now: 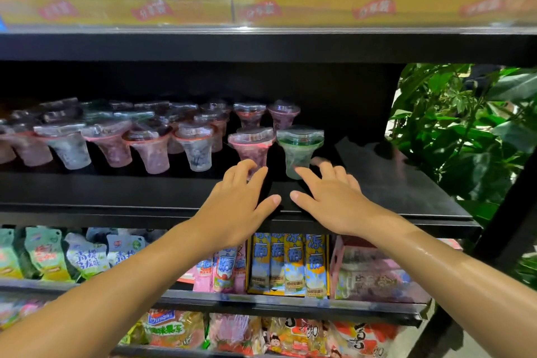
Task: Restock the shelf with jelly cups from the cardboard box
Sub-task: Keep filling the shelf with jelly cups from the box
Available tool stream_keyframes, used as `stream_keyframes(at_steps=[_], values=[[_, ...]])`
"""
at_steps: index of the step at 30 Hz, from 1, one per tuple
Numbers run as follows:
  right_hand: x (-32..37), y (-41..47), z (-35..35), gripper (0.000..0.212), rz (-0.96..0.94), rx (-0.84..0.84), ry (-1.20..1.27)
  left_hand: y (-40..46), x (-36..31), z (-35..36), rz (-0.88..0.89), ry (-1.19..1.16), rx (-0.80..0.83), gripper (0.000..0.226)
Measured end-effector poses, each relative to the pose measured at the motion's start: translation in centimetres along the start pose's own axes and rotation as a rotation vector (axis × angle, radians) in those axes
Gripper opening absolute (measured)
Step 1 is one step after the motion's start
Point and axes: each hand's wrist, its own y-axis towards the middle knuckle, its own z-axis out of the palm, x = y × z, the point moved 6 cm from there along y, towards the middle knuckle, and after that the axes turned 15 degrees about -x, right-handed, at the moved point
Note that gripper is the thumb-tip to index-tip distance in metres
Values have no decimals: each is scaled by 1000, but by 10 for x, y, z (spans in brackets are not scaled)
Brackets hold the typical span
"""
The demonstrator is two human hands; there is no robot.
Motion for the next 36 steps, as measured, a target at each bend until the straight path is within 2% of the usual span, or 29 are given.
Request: stream_keyframes(at_steps=[10, 16, 19, 28, 36], values=[[-7, 32, 6, 66, -11, 92, 7, 27, 8, 10, -76, 199, 110, 55], [-13, 59, 18, 69, -50, 127, 3, 44, 21, 18, -161, 251, 168, 62], [-11, 70, 22, 70, -57, 139, -11, 51, 26, 22, -198, 224, 186, 62], [-7, 94, 30, 72, -37, 119, -10, 72, 48, 31, -183, 109, 78, 66], [-9, 103, 34, 72, -16, 114, -24, 82, 50, 37, -163, 114, 102, 70]])
